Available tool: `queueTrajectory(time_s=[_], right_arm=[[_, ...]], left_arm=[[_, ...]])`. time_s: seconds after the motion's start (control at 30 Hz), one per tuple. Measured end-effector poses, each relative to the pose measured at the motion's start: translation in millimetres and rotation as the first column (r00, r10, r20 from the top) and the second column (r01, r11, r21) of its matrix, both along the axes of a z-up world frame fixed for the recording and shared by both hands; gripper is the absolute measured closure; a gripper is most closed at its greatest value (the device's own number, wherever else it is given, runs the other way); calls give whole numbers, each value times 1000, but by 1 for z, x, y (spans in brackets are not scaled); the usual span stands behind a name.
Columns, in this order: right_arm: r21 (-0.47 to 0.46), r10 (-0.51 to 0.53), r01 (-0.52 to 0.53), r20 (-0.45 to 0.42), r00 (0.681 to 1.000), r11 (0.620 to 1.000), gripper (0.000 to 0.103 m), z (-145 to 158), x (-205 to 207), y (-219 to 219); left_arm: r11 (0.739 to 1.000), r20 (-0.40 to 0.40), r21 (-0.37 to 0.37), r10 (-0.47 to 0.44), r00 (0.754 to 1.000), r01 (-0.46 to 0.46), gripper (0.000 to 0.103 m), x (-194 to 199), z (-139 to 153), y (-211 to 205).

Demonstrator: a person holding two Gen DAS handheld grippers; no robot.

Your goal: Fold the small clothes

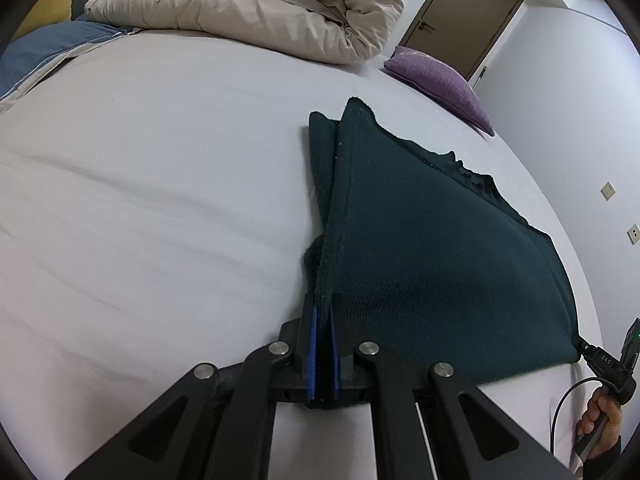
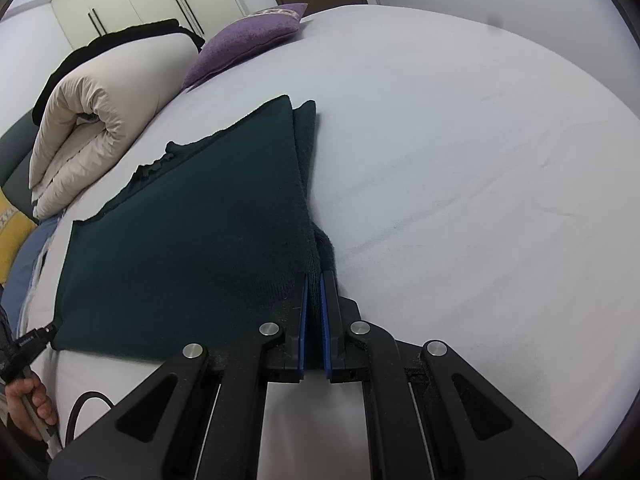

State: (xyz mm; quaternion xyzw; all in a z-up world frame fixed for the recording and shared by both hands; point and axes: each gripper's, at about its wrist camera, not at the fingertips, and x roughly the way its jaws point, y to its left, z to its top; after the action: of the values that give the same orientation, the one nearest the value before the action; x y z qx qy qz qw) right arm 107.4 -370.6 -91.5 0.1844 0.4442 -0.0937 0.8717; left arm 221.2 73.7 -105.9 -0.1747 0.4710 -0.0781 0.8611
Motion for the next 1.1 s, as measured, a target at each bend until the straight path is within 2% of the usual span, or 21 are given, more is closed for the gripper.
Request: queueTrajectory(time_s=[0.1, 0.2, 0.27, 0.33, 0.37, 0.4, 0.47, 0.53, 0.6, 0.7, 0.8, 0.83, 0.93, 0.97, 1.03, 1.07, 1.1], right_arm=[[5, 1, -1, -2, 1000, 1000, 98, -1, -1, 0], [3, 6, -6, -4, 1000, 1000, 98, -1, 1, -1], [3, 12, -12, -2, 1000, 1000, 96, 0, 2, -1], [23, -12, 12, -4, 1000, 1000, 79, 3, 0, -5], [14, -50, 50, -2, 999, 999, 58, 9, -3, -9], [10, -87, 87, 19, 996, 996, 50, 16, -8, -13], [24, -118, 116, 101, 988, 993, 50, 36, -16, -17], [41, -80, 75, 145, 986, 996, 50, 52, -9, -10], [93, 11, -27, 171, 985, 995, 50, 64, 18, 10], [186, 166, -202, 192, 967, 962, 50, 65, 76, 53], [252, 254, -288, 160, 954, 924, 50, 42, 138, 96], [327, 287, -322, 152, 946, 889, 50, 26, 161, 110], [426, 306, -317, 95, 947, 848, 50, -15, 203, 132], [438, 305, -308, 78, 949, 845, 55, -27, 212, 134], [459, 272, -280, 85, 959, 843, 73, -45, 217, 131], [486, 240, -258, 100, 966, 835, 80, -52, 219, 118], [518, 210, -237, 111, 971, 822, 83, -56, 219, 106]], left_arm=[[1000, -2, -5, -1, 1000, 1, 96, 1, 0, 0], [1000, -8, -7, 7, 1000, -8, 86, 1, 0, 2], [999, -21, -36, 21, 1000, -21, 79, -3, 3, 7], [999, -7, -27, 41, 999, -41, 76, -10, 14, 11], [999, 15, -14, 50, 999, -50, 76, -13, 22, 12], [999, 35, 2, 52, 998, -53, 76, -14, 30, 12], [998, 78, 43, 40, 996, -43, 75, -6, 47, 7], [996, 124, 83, 13, 992, -24, 71, 11, 60, -6], [993, 158, 120, -17, 987, -2, 65, 35, 68, -25], [986, 172, 161, -78, 982, 50, 64, 78, 72, -58], [968, 159, 228, -142, 977, 104, 64, 118, 61, -91], [961, 143, 250, -156, 977, 117, 64, 132, 53, -98], [944, 72, 308, -144, 987, 116, 64, 161, 16, -98], [941, 40, 317, -140, 989, 121, 63, 168, 1, -92], [969, 63, 218, -137, 989, 120, 62, 170, -9, -71], [975, 69, 194, -126, 990, 111, 64, 169, -9, -64], [977, 72, 187, -122, 990, 106, 64, 168, -9, -59]])
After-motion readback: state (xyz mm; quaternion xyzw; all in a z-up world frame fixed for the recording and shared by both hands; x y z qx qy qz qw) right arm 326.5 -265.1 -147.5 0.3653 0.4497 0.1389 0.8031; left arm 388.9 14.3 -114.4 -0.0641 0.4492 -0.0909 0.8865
